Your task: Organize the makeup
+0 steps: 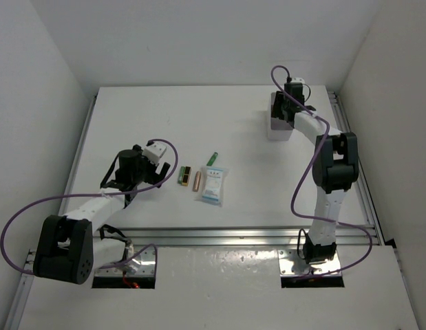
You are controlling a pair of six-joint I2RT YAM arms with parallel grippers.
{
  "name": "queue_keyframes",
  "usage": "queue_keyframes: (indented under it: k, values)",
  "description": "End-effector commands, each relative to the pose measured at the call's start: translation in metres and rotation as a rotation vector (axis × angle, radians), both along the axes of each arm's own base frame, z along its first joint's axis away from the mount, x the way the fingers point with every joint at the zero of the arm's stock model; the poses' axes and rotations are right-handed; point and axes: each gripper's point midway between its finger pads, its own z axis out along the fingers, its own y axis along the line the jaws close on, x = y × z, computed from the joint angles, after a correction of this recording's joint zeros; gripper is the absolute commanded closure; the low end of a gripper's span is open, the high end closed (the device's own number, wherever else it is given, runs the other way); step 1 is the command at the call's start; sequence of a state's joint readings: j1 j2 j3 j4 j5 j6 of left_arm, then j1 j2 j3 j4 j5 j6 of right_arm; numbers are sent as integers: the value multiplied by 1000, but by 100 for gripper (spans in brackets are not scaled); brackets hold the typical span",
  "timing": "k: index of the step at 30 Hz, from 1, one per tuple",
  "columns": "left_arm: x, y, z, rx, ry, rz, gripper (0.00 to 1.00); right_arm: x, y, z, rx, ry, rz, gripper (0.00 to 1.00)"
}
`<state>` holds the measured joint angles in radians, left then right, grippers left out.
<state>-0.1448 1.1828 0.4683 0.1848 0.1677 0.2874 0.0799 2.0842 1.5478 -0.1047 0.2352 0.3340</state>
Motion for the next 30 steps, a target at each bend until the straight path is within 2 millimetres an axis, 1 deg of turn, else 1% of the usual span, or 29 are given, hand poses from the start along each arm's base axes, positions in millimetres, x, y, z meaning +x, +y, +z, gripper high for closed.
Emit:
queue_keyframes:
  k: [1, 2, 3, 4, 5, 6, 7, 8, 9, 10, 11, 12, 13, 14, 15, 17, 18, 19, 20, 21, 22, 24, 26, 27, 30]
  values:
    - [6, -5, 13, -5, -41, -12, 0, 8, -3, 45, -4, -108, 5, 41]
    - [6, -5, 13, -4, -41, -12, 0, 7, -3, 46, -12, -108, 13, 37]
    - [7, -5, 16, -6, -50, -12, 0, 6, -2, 55, -13, -121, 24, 35]
    - [6, -6, 16, -10, -49, -20, 0, 6, 2, 60, -5, -130, 39, 34]
    - [6, -6, 16, -10, -49, -20, 0, 5, 7, 60, -15, -127, 74, 31]
    - [6, -6, 16, -10, -49, -20, 0, 5, 6, 65, -18, -135, 81, 30]
    - [6, -6, 16, -10, -49, -20, 0, 2, 11, 71, -16, -136, 106, 29]
    - [4, -6, 15, -10, -49, -20, 0, 0, 12, 73, -37, -135, 125, 29]
    - [4, -6, 15, -10, -49, -20, 0, 0, 14, 83, -44, -159, 132, 33]
    - [4, -6, 15, -10, -49, -20, 0, -3, 15, 80, -48, -151, 138, 40]
    - [4, -6, 15, -3, -52, -25, 0, -2, 12, 81, -50, -157, 131, 48]
    - [3, -9, 15, -3, -52, -34, 0, -2, 7, 80, -56, -157, 117, 66]
    - [3, -9, 15, -3, -52, -34, 0, -1, -1, 78, -72, -152, 85, 72]
    - [3, -9, 15, -3, -52, -34, 0, -1, -2, 78, -71, -148, 78, 78]
    - [4, -9, 18, -4, -61, -34, 0, 2, -3, 75, -62, -136, 66, 88]
    - [4, -9, 18, -4, -61, -34, 0, 1, -8, 66, -48, -107, 49, 96]
    - [4, -9, 18, -4, -61, -34, 0, 4, -9, 63, -26, -107, 37, 99]
    - [4, -9, 18, -4, -61, -34, 0, 2, -10, 56, -18, -85, 32, 100]
    - [4, -9, 18, -4, -61, -34, 0, 6, -8, 54, 0, -90, 39, 100]
    - [4, -9, 18, -4, -61, -34, 0, 8, -11, 44, 23, -75, 20, 100]
    - [2, -8, 16, -3, -52, -34, 0, 10, -9, 45, 31, -79, 20, 100]
    - [2, -8, 16, -3, -52, -34, 0, 10, -9, 33, 51, -47, 13, 100]
    - [2, -8, 16, -3, -52, -34, 0, 12, -8, 29, 70, -49, 0, 100]
    - [2, -8, 16, -3, -52, -34, 0, 13, -7, 21, 79, -38, -7, 100]
    - [2, -8, 16, -3, -52, -34, 0, 15, -4, 13, 99, -30, -6, 100]
